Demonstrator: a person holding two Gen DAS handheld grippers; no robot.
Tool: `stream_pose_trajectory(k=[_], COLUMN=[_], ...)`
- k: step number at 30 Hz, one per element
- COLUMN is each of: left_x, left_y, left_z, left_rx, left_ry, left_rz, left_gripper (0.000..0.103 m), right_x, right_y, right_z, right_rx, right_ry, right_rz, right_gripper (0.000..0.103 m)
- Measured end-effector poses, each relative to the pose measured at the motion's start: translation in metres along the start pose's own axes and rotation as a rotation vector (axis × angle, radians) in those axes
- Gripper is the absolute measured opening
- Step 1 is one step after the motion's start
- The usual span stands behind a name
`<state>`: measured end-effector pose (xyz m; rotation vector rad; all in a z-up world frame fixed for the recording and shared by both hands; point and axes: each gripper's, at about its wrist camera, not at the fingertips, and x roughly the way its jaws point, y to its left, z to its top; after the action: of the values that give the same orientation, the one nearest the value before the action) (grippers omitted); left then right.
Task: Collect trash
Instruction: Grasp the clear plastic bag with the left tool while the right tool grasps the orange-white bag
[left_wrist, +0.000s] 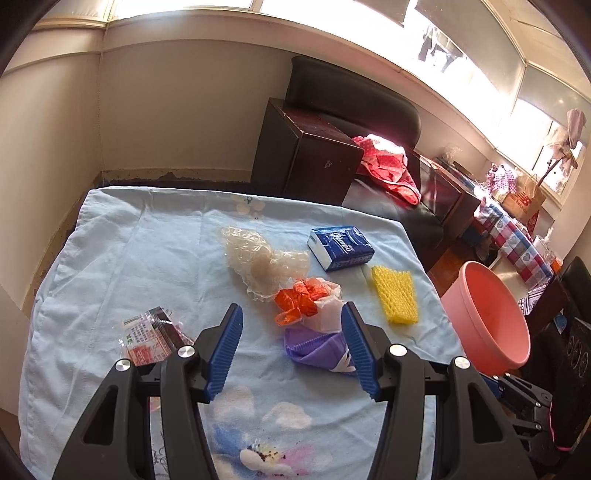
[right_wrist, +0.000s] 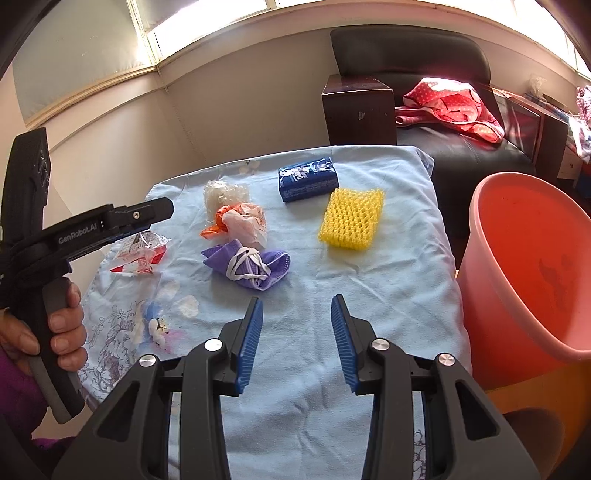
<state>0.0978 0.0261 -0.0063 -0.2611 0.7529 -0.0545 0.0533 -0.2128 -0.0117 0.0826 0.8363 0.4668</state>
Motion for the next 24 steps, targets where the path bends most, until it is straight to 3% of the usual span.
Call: stream_pose_trajectory(k=[10,16,18,20,24], left_x=[0.076,0.11,0.115,0.115,0.106], left_y=[0.026,0.028,0.026,0.025,0.029], left_z=[0.047,0.055,0.055,0.056,0.059], left_rx=[-0.284,-0.295,-0.282,-0.265,-0.262], left_ry=[0.104,0.167,0.165,0.154,0.126], left_rz=[0.102,0.148,0.129,0.118,0.103], left_gripper=[0.055,0.055,0.049,0.029,0.027], right_x=[0.015,0.03,0.038,0.046,0.058], right_y=[0.001,0.014,0.016,0.017,0.017], right_z=[0.015,0.025,0.028,0.032,0.042], right_rx=[-0.024,-0.092,-0.105,-0.117,-0.123], right_ry=[0.0,0.037,0.057,0.08,0.105], right_rz=[0.095,0.158,0.166,0.165,0.173], right_gripper=[0.039,0.039,0.039,0.041,0.045])
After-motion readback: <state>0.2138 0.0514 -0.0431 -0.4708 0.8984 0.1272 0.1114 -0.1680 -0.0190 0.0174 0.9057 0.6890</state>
